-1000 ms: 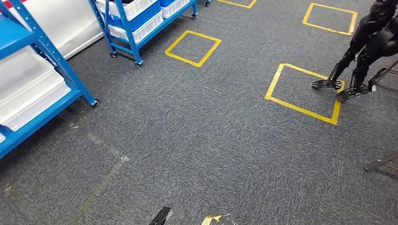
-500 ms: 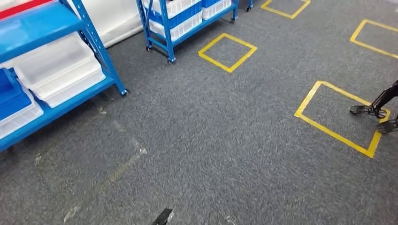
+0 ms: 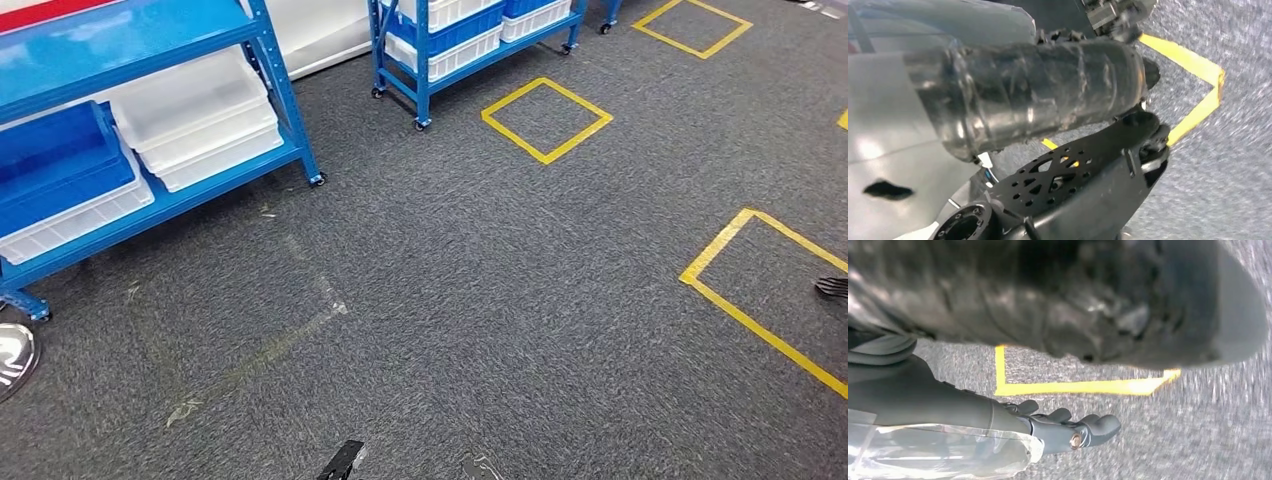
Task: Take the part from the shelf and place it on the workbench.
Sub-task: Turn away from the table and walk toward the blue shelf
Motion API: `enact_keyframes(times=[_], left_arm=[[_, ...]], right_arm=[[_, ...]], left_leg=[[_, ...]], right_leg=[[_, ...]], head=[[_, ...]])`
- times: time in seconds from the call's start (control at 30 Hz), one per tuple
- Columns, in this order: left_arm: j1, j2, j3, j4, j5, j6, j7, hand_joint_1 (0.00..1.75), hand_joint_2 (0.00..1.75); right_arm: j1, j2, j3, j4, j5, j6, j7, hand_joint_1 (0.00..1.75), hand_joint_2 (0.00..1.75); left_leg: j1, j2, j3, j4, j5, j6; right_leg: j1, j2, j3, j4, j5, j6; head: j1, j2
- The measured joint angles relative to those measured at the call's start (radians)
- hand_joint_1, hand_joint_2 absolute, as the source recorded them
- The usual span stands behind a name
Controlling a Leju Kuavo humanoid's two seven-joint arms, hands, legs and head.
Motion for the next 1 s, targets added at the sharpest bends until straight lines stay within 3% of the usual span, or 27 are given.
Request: enact_keyframes(times=[0.03, 0.1, 0.17, 0.2, 0.23, 0.27, 0.33, 0.4, 0.47, 0.53, 0.57, 0.63, 0.67, 0.7, 0.77, 0.8, 0.83, 0.9, 0.97, 1.0], left_arm=[[0.002, 0.000, 0.000, 0.000, 0.000, 0.000, 0.000, 0.00, 0.00], [0.004, 0.000, 0.000, 0.000, 0.000, 0.000, 0.000, 0.00, 0.00], [0.003, -0.001, 0.000, 0.000, 0.000, 0.000, 0.000, 0.00, 0.00], [0.002, -0.001, 0.000, 0.000, 0.000, 0.000, 0.001, 0.00, 0.00], [0.003, -0.002, 0.000, 0.000, 0.000, 0.000, 0.001, 0.00, 0.00], [0.004, -0.002, 0.000, 0.000, 0.000, 0.000, 0.001, 0.00, 0.00], [0.006, -0.002, 0.000, 0.000, 0.000, 0.000, 0.002, 0.00, 0.00], [0.005, -0.002, 0.000, 0.000, 0.000, 0.000, 0.002, 0.00, 0.00], [0.005, -0.002, 0.000, 0.000, 0.000, 0.000, 0.003, 0.00, 0.00], [0.007, -0.001, 0.000, 0.000, 0.000, -0.001, 0.004, 0.00, 0.00], [0.008, -0.001, 0.000, 0.000, 0.000, -0.001, 0.005, 0.00, 0.00], [0.006, -0.001, 0.000, -0.001, 0.000, -0.001, 0.006, 0.00, 0.00], [0.003, -0.001, 0.000, -0.001, 0.000, -0.001, 0.006, 0.00, 0.00], [0.001, -0.001, 0.000, -0.001, 0.000, -0.001, 0.006, 0.00, 0.00], [-0.004, -0.001, 0.000, -0.001, 0.000, -0.001, 0.006, 0.00, 0.00], [-0.005, -0.001, 0.000, -0.001, 0.000, -0.001, 0.006, 0.00, 0.00], [-0.004, -0.001, 0.000, -0.001, 0.000, -0.001, 0.007, 0.00, 0.00], [-0.003, -0.001, 0.000, -0.001, 0.000, -0.001, 0.007, 0.00, 0.00], [-0.002, -0.001, 0.000, -0.001, 0.000, -0.001, 0.008, 0.00, 0.00], [-0.002, -0.001, 0.000, -0.001, 0.000, -0.001, 0.008, 0.00, 0.00]], right_arm=[[-0.001, 0.000, 0.000, -0.001, 0.000, 0.000, 0.000, 0.00, 0.00], [-0.004, 0.000, 0.000, -0.002, 0.000, 0.000, 0.000, 0.00, 0.00], [-0.004, 0.000, 0.000, -0.003, 0.000, -0.001, 0.000, 0.00, 0.00], [-0.002, 0.000, 0.000, -0.003, 0.000, 0.000, 0.000, 0.00, 0.00], [0.001, -0.001, 0.000, -0.003, 0.000, 0.000, 0.000, 0.00, 0.00], [0.003, -0.001, 0.000, -0.003, 0.000, 0.000, 0.000, 0.00, 0.00], [0.003, -0.001, 0.000, -0.003, 0.000, 0.000, 0.000, 0.00, 0.00], [0.001, -0.001, 0.000, -0.002, 0.000, 0.000, 0.000, 0.00, 0.00], [0.001, -0.001, 0.001, -0.002, 0.000, 0.003, 0.001, 0.00, 0.00], [0.000, -0.001, 0.001, -0.001, -0.001, 0.005, 0.001, 0.00, 0.00], [0.000, -0.001, 0.001, -0.001, -0.001, 0.005, 0.002, 0.00, 0.00], [-0.001, 0.000, 0.001, -0.001, -0.002, 0.007, 0.001, 0.00, 0.00], [0.000, -0.001, 0.001, -0.001, -0.002, 0.008, 0.001, 0.00, 0.00], [0.001, -0.001, 0.001, -0.001, -0.002, 0.009, 0.001, 0.00, 0.00], [0.003, -0.002, 0.001, 0.000, -0.002, 0.011, 0.001, 0.00, 0.00], [0.003, -0.002, 0.001, 0.000, -0.002, 0.011, 0.001, 0.00, 0.00], [0.002, -0.002, 0.001, 0.000, -0.002, 0.011, 0.001, 0.00, 0.00], [0.001, -0.002, 0.001, 0.000, -0.002, 0.014, 0.001, 0.00, 0.00], [0.000, -0.002, 0.002, 0.000, -0.003, 0.018, 0.003, 0.00, 0.00], [0.000, -0.002, 0.002, 0.000, -0.004, 0.020, 0.004, 0.00, 0.00]], left_leg=[[0.003, -0.012, 0.003, -0.006, 0.002, 0.005], [0.010, -0.034, 0.016, -0.021, 0.005, 0.017], [0.013, -0.056, 0.024, -0.028, 0.005, 0.028], [0.012, -0.069, 0.025, -0.028, 0.004, 0.031], [0.012, -0.083, 0.027, -0.027, 0.003, 0.033], [0.011, -0.099, 0.029, -0.026, 0.002, 0.034], [0.011, -0.129, 0.035, -0.023, -0.003, 0.032], [0.011, -0.154, 0.036, -0.014, -0.012, 0.025], [0.014, -0.175, 0.027, -0.007, -0.015, 0.014], [0.018, -0.194, 0.020, -0.009, -0.013, 0.002], [0.016, -0.185, 0.017, -0.005, -0.017, -0.004], [0.015, -0.134, -0.009, 0.049, -0.044, -0.016], [0.015, -0.100, -0.037, 0.105, -0.068, -0.023], [0.018, -0.081, -0.072, 0.169, -0.091, -0.029], [0.023, -0.066, -0.120, 0.249, -0.105, -0.036], [0.024, -0.062, -0.117, 0.238, -0.086, -0.037], [0.025, -0.054, -0.093, 0.188, -0.049, -0.036], [0.018, -0.015, -0.028, 0.059, 0.008, -0.030], [0.008, 0.013, 0.001, -0.001, 0.017, -0.017], [0.003, 0.010, 0.002, -0.005, 0.014, -0.011]], right_leg=[[-0.001, -0.001, 0.005, -0.003, -0.003, 0.006], [-0.003, 0.037, -0.002, 0.030, -0.030, 0.013], [-0.004, 0.091, -0.059, 0.146, -0.083, 0.014], [-0.003, 0.103, -0.098, 0.214, -0.106, 0.014], [-0.001, 0.109, -0.131, 0.263, -0.113, 0.014], [-0.001, 0.112, -0.148, 0.276, -0.100, 0.013], [-0.001, 0.121, -0.129, 0.192, -0.021, 0.010], [-0.004, 0.165, -0.083, 0.069, 0.039, 0.006], [-0.005, 0.199, -0.063, 0.020, 0.044, 0.003], [-0.005, 0.187, -0.058, 0.011, 0.044, -0.003], [-0.007, 0.176, -0.052, 0.004, 0.045, -0.007], [-0.012, 0.150, -0.038, -0.009, 0.045, -0.017], [-0.010, 0.135, -0.032, -0.010, 0.042, -0.020], [-0.008, 0.118, -0.028, -0.010, 0.039, -0.023], [-0.007, 0.085, -0.021, -0.008, 0.029, -0.025], [-0.007, 0.071, -0.016, -0.007, 0.024, -0.024], [-0.008, 0.059, -0.009, -0.006, 0.018, -0.023], [-0.005, 0.039, 0.004, -0.006, 0.007, -0.017], [0.000, 0.021, 0.012, -0.009, 0.001, -0.008], [0.003, 0.010, 0.015, -0.013, -0.001, -0.003]], head=[[0.002, 0.000], [0.007, 0.000], [0.015, 0.000], [0.017, 0.000], [0.017, 0.000], [0.017, 0.000], [0.017, 0.000], [0.017, 0.000], [0.017, 0.000], [0.017, 0.000], [0.017, 0.000], [0.008, 0.000], [0.004, 0.000], [0.000, 0.000], [0.000, 0.000], [0.000, 0.000], [-0.001, 0.000], [0.000, 0.000], [0.000, 0.000], [0.001, 0.000]])
